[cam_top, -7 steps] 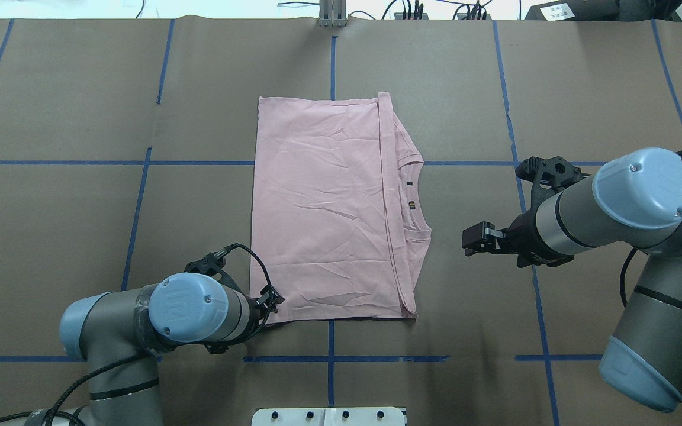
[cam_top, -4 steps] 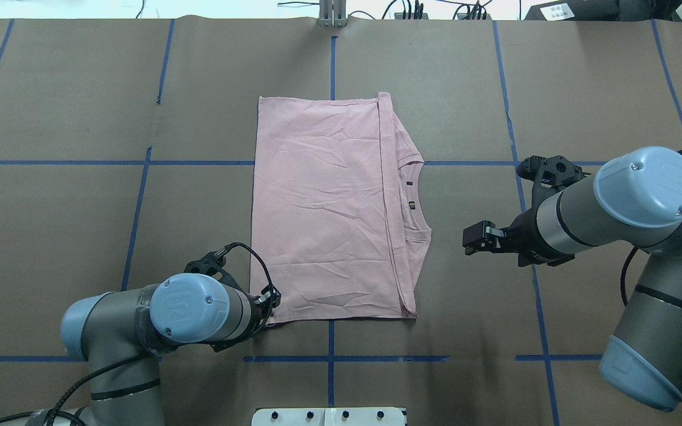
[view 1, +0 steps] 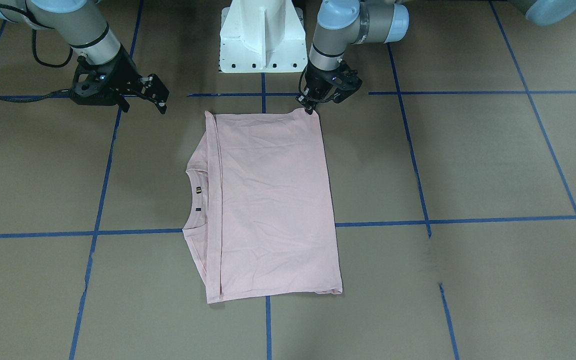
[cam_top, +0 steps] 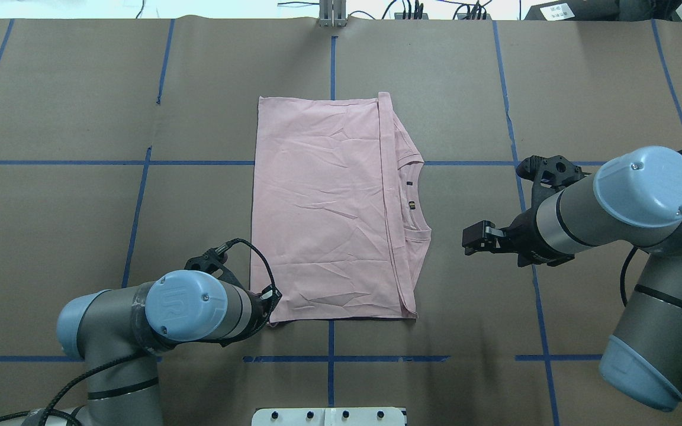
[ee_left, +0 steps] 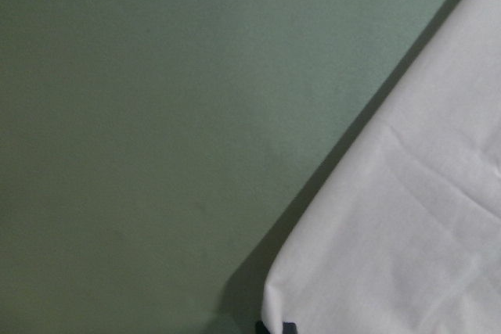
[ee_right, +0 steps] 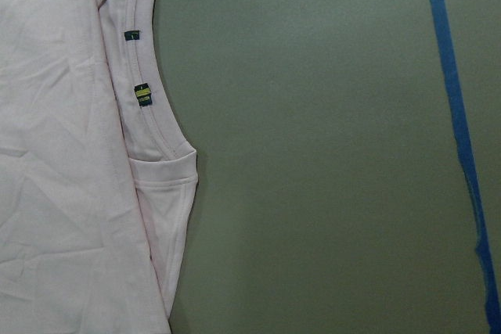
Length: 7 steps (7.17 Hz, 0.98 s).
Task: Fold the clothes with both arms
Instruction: 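Bring the right gripper to the shirt's near corner by the collar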
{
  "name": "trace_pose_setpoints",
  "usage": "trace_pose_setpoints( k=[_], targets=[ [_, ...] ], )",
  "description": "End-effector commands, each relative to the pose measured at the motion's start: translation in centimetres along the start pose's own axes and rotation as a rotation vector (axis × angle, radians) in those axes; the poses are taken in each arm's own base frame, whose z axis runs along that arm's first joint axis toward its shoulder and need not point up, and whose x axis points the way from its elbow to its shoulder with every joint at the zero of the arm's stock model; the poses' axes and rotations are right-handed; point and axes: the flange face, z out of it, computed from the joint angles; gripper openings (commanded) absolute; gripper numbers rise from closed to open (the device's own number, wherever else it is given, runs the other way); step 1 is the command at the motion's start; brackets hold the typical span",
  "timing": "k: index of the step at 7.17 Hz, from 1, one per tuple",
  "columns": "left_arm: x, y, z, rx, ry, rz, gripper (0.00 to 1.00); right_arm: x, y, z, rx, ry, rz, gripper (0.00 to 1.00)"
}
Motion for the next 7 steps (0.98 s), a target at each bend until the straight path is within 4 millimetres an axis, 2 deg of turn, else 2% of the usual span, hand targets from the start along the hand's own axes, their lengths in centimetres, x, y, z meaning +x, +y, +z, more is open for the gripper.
trace_pose_setpoints(
  k=[1,3,5,7],
  targets=[
    [0.3,0.0,-1.1,-0.008,0.021,0.028,0.00,-1.1,-0.2,0.7,-0.006,-0.001,0.061,1.00],
    [0.4,0.1,-1.2,-0.010,0.025,0.045,0.00,-7.0,0.5,3.9,-0.025,-0.015,0.213,1.00],
    [0.2,-0.2,-0.6,0.000,0.017,0.045,0.00,-8.5,4.1,8.2,0.013,0.039,0.209,1.00],
    [0.1,-0.2,-0.5,-0.006,0.015,0.045,0.00,-11.2,6.8,9.8,0.015,0.127,0.197,1.00]
  ],
)
